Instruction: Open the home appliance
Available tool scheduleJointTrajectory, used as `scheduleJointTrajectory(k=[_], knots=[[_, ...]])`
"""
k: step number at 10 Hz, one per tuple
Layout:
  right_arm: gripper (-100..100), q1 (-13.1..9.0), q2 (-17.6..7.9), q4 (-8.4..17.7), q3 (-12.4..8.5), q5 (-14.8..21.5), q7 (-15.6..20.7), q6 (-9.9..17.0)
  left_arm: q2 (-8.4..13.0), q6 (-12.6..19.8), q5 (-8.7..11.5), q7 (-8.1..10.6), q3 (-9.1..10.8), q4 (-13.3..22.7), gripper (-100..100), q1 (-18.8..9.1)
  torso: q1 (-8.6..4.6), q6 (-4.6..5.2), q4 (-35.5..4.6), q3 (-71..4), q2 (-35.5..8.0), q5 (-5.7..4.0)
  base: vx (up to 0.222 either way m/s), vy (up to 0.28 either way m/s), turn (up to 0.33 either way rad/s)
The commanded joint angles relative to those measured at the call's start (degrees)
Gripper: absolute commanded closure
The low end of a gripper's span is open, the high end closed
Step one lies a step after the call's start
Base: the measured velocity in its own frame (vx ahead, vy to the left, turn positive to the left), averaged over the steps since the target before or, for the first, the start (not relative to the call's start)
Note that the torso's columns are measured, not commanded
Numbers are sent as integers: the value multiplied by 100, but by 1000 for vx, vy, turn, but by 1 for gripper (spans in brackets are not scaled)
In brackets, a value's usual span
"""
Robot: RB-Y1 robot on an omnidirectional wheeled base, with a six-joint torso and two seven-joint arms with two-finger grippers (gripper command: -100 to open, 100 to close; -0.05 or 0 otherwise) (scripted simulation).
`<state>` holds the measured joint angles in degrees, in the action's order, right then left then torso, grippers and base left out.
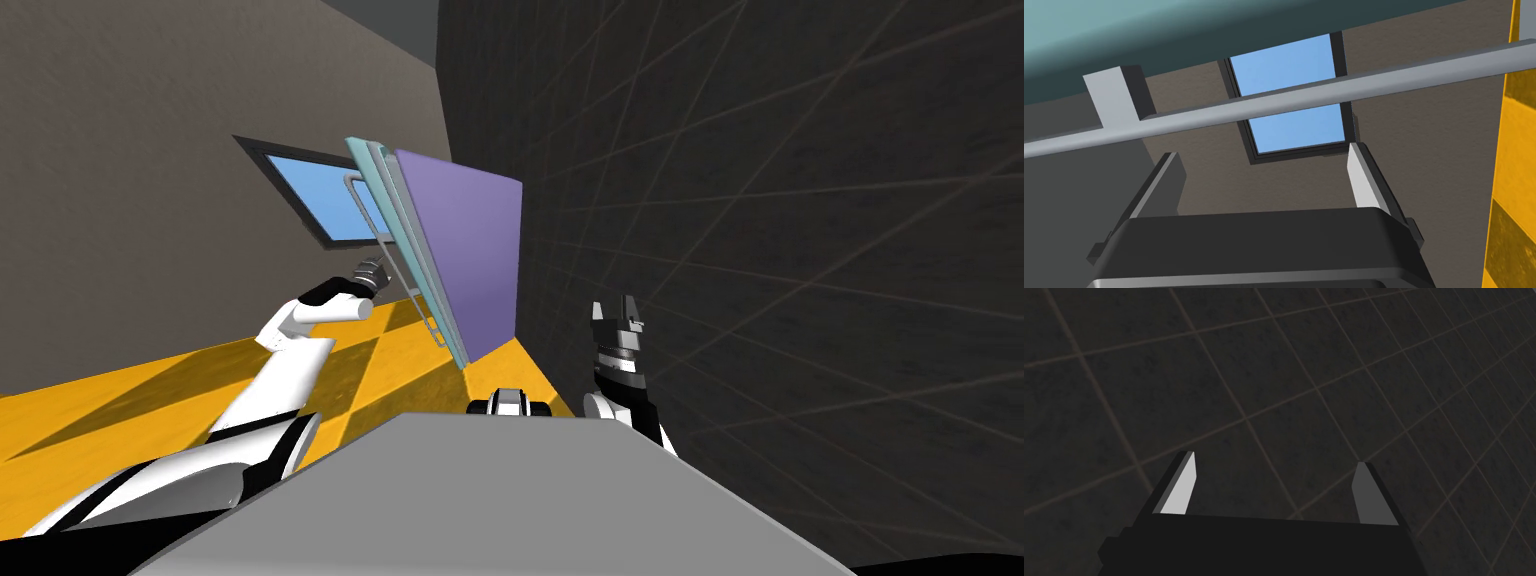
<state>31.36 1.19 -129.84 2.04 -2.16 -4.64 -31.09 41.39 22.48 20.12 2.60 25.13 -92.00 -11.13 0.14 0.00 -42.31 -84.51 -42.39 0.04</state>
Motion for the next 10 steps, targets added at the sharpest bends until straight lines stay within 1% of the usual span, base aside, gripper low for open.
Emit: scheduleJointTrajectory(k=[1,2,3,5,6,7,8,10], knots=[[0,0,0,0,0,0,0,0,268,348,77,57,146,300,-100,-292,4,-1,-1,2,-3,1,67,-77,-8],[0,0,0,0,0,0,0,0,431,504,131,90,239,490,-100,-451,-7,0,1,-4,7,-2,101,-130,-7],[0,0,0,0,0,0,0,0,431,526,131,90,239,490,-100,-451,-29,1,6,-13,21,-8,87,-109,4],[0,0,0,0,0,0,0,0,734,857,232,152,412,835,-100,-748,-10,12,-3,-11,14,-12,70,-109,9],[0,0,0,0,0,0,0,0,734,857,232,152,412,838,-100,-748,-18,18,-2,-19,27,-19,59,-106,16],[0,0,0,0,0,0,0,0,872,1008,278,179,491,993,-100,-882,-18,29,-3,-26,34,-24,59,-100,-3],[0,0,0,0,0,0,0,0,872,1008,278,179,491,993,-100,-882,-20,34,-2,-33,44,-28,39,-90,12],[0,0,0,0,0,0,0,0,1116,1274,361,229,631,1260,-100,-1120,-26,52,-12,-55,63,-57,52,-109,10]])
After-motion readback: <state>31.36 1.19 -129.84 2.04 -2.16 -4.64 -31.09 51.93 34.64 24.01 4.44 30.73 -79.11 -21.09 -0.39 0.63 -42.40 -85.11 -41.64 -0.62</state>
